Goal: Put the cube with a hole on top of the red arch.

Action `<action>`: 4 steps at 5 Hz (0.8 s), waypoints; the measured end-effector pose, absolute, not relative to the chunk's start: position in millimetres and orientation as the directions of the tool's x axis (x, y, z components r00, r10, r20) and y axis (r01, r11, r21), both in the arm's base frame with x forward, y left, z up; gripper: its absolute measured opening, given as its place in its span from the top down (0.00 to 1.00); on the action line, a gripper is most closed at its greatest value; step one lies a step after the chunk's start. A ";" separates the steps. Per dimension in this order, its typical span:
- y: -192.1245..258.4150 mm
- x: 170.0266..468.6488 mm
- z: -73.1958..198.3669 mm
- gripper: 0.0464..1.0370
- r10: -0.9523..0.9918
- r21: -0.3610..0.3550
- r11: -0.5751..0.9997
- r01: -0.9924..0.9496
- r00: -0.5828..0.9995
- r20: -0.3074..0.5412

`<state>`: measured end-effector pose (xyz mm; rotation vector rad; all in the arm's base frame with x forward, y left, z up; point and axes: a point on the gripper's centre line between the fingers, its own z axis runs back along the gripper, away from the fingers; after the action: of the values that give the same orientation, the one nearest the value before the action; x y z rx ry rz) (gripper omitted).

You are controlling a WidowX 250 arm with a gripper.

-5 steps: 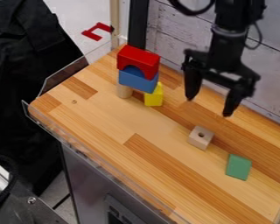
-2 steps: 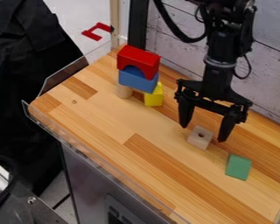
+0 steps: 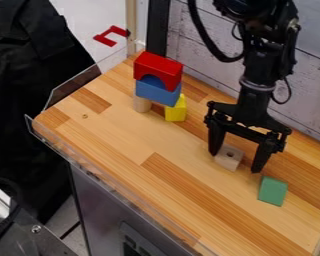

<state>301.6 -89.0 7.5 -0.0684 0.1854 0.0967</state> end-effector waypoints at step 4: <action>-88.7 310.8 -2.3 0.36 0.095 -0.043 0.994 -0.104 0.978 -0.185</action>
<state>310.8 -88.7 -2.3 -0.0528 0.1839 0.1003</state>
